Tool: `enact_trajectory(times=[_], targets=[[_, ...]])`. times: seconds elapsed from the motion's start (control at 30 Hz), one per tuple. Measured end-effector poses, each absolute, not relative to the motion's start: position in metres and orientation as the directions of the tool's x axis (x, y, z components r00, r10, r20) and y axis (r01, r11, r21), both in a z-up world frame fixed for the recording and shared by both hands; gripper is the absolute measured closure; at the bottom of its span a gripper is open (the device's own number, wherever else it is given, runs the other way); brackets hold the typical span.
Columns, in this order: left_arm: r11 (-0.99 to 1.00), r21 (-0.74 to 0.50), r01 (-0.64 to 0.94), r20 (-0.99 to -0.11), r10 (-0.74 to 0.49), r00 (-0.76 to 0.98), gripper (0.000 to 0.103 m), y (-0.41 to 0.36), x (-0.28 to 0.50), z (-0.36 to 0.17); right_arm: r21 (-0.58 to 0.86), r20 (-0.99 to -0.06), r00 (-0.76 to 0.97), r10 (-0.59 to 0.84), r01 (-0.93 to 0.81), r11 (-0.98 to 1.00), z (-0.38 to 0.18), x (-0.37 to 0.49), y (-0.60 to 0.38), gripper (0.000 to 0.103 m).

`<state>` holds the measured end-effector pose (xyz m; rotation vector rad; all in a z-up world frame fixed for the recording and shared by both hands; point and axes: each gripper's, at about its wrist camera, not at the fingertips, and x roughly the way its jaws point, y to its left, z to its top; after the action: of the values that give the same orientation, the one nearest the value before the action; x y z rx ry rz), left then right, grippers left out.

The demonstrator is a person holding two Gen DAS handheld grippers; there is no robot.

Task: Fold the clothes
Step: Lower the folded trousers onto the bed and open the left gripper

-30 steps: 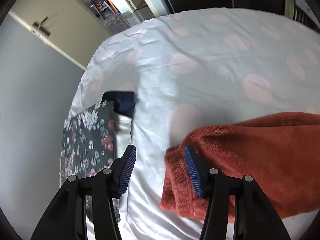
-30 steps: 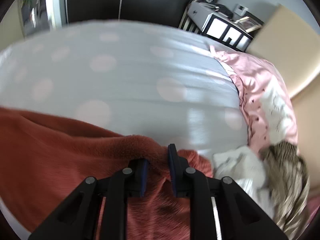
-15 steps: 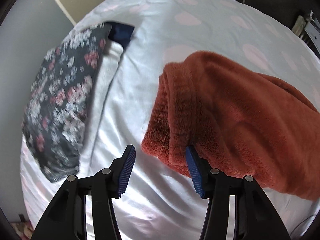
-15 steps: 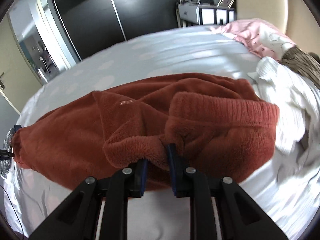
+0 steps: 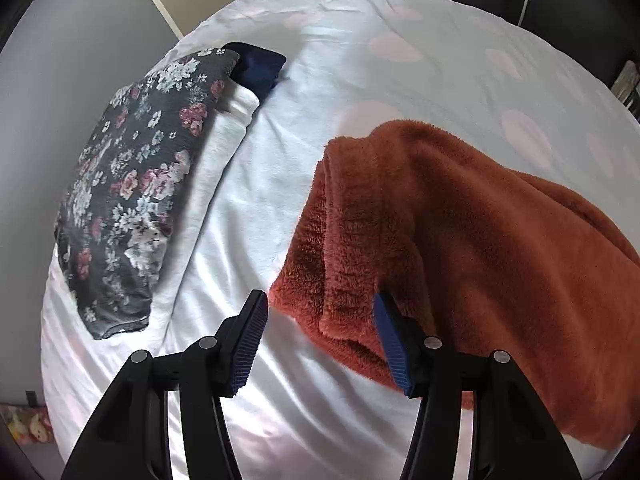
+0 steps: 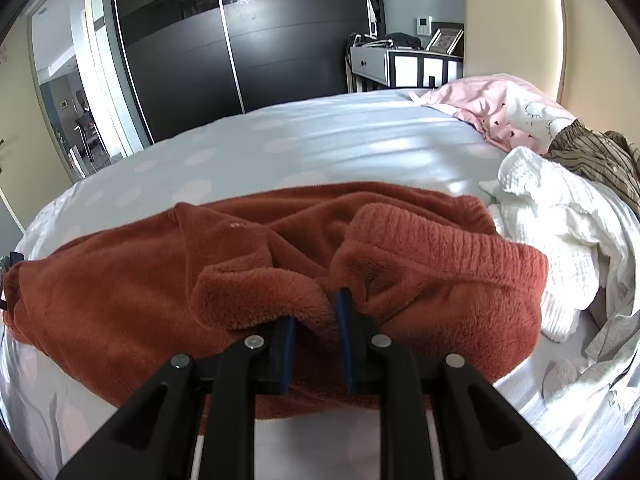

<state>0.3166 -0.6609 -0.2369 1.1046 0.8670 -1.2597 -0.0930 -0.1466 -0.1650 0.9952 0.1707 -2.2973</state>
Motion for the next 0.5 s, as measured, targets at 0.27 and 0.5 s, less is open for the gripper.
enact_trajectory(times=[0.27, 0.5], targets=[[0.051, 0.013, 0.999, -0.987, -0.158, 0.021, 0.055, -0.662, 0.325, -0.259, 0.132, -0.682, -0.524, -0.51, 0.597, -0.791, -0.163, -0.096, -0.146, 0.084], [0.138, -0.138, 0.981, -0.985, -0.119, -0.122, 0.078, -0.67, 0.329, -0.274, 0.138, -0.679, -0.523, -0.516, 0.599, -0.789, -0.165, -0.097, -0.145, 0.084]])
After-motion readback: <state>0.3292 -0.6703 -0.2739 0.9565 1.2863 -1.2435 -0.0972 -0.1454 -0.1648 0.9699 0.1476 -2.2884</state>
